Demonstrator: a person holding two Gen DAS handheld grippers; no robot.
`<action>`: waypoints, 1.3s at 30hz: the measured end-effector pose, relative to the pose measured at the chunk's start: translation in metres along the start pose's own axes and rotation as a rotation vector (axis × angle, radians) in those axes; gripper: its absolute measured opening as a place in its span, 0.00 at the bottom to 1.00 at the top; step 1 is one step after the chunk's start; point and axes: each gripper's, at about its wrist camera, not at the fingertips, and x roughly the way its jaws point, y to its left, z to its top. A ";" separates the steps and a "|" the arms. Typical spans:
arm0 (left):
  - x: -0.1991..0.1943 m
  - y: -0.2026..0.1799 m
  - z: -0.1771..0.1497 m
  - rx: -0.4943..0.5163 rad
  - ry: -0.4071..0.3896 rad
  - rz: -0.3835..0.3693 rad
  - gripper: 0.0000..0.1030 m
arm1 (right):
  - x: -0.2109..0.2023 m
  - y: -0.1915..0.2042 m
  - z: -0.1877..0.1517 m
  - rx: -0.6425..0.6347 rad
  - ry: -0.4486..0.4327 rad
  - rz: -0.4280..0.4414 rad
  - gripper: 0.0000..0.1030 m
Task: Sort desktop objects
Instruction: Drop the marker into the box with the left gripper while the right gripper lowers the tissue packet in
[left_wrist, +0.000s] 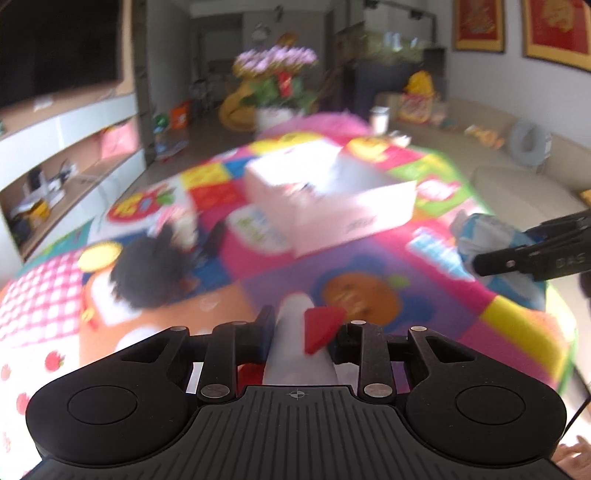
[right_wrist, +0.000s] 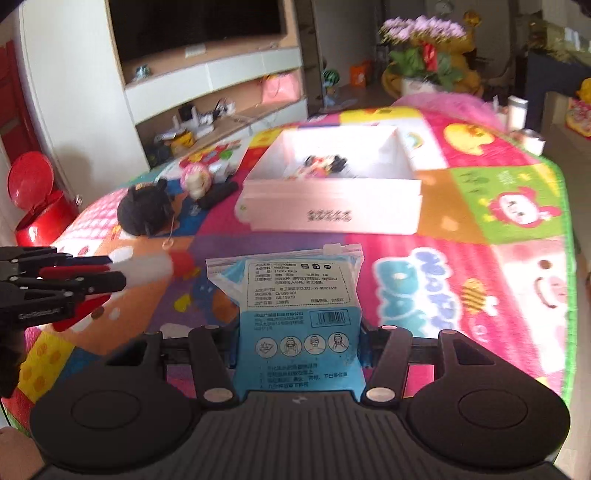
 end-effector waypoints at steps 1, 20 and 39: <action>-0.002 -0.006 0.007 0.010 -0.019 -0.018 0.31 | -0.010 -0.004 0.000 0.008 -0.029 -0.010 0.53; 0.079 -0.067 0.174 0.119 -0.490 0.021 0.46 | -0.035 -0.047 -0.010 0.109 -0.182 -0.165 0.53; 0.078 0.039 0.013 -0.049 -0.058 0.092 0.95 | 0.027 -0.037 0.090 0.091 -0.265 -0.148 0.53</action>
